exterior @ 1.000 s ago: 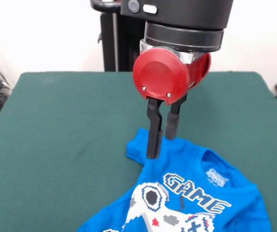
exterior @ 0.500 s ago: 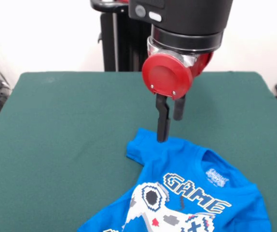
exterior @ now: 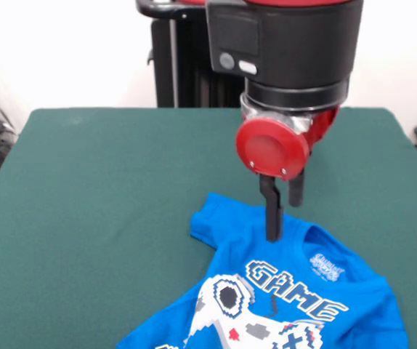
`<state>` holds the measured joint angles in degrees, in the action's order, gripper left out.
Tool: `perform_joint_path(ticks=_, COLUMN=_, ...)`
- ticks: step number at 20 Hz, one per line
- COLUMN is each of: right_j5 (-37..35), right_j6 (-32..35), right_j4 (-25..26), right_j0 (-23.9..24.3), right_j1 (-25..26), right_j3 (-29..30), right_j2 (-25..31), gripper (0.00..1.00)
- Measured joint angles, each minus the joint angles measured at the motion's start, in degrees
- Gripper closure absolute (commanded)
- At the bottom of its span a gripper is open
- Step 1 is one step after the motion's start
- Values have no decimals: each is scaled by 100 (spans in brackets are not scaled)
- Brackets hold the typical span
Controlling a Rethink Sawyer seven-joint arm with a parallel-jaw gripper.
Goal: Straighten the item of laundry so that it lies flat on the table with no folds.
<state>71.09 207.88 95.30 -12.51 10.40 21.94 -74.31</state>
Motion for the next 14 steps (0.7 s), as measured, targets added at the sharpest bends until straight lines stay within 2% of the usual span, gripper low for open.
perform_joint_path(ticks=7, right_j5=-37, right_j6=0, right_j4=53, right_j0=-99, right_j1=184, right_j3=39, right_j2=21, gripper=0)
perform_joint_path(ticks=14, right_j5=-37, right_j6=0, right_j4=313, right_j0=-233, right_j1=560, right_j3=96, right_j2=-3, gripper=0)
